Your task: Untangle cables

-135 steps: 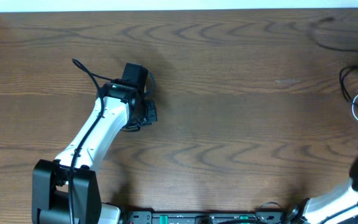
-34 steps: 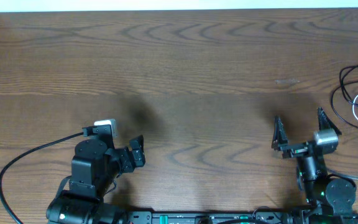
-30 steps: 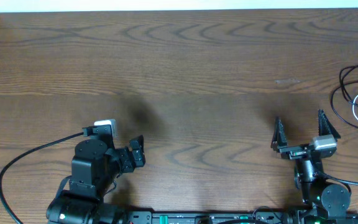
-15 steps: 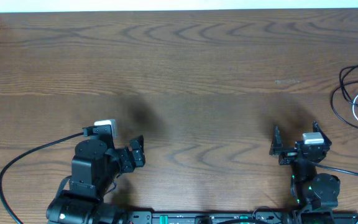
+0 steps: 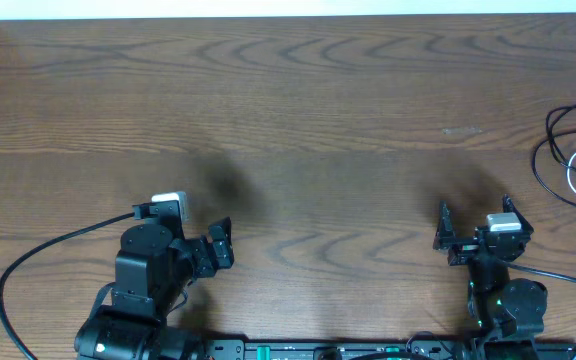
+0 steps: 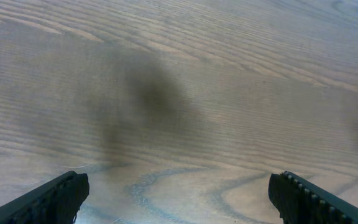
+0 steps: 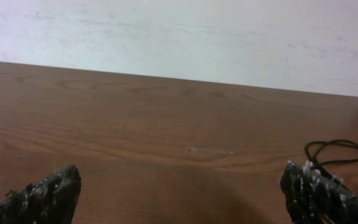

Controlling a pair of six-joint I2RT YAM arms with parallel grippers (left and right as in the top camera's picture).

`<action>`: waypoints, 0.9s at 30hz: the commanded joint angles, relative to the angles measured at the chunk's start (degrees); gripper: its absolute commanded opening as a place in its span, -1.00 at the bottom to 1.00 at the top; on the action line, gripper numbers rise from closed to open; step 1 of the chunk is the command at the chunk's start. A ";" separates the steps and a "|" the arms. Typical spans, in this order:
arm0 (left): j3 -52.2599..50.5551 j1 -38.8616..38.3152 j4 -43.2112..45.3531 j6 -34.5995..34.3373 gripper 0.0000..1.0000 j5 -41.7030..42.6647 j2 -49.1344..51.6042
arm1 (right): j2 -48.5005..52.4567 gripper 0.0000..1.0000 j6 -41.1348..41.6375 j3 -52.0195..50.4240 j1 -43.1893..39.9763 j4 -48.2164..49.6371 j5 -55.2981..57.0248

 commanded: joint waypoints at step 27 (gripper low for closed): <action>-25.77 8.74 24.79 7.91 0.96 1.44 -26.25 | -0.35 0.98 0.92 -0.09 -0.02 -0.26 -0.57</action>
